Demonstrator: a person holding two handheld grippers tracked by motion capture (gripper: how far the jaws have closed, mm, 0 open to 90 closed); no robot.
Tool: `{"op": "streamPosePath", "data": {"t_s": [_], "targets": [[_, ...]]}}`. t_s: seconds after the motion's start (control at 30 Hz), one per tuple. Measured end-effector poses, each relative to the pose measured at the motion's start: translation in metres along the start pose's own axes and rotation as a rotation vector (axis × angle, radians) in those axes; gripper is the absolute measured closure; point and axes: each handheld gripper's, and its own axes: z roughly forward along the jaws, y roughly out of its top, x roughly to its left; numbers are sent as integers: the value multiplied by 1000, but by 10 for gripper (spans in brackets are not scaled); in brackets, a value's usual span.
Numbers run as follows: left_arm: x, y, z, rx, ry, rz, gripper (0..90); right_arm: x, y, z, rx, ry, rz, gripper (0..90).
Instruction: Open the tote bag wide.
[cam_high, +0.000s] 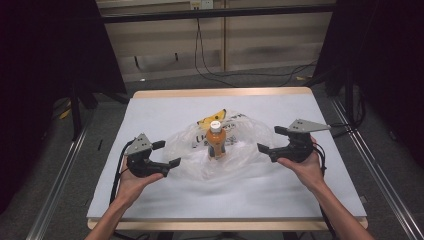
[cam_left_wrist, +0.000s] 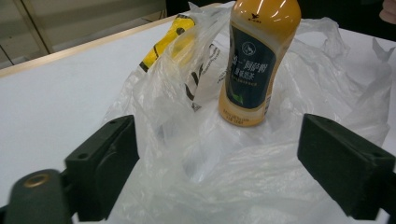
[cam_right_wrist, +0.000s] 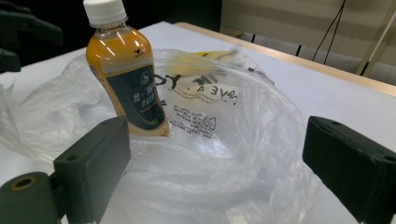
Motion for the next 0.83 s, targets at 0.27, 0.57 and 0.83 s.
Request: {"op": "streamPosePath", "data": {"t_s": [0.27,0.57,0.83], "targets": [[1,-17,-19,-14,-9,-58,56,-2,-19,-32,-18,-98,30,40],[-10,-43,-45,-30,9,-87,32,4,-45,-62,-32,-114,83,53],[-7,-63,-57,-53,70,-81,26,8,-67,-77,-44,-166,122,69]]}}
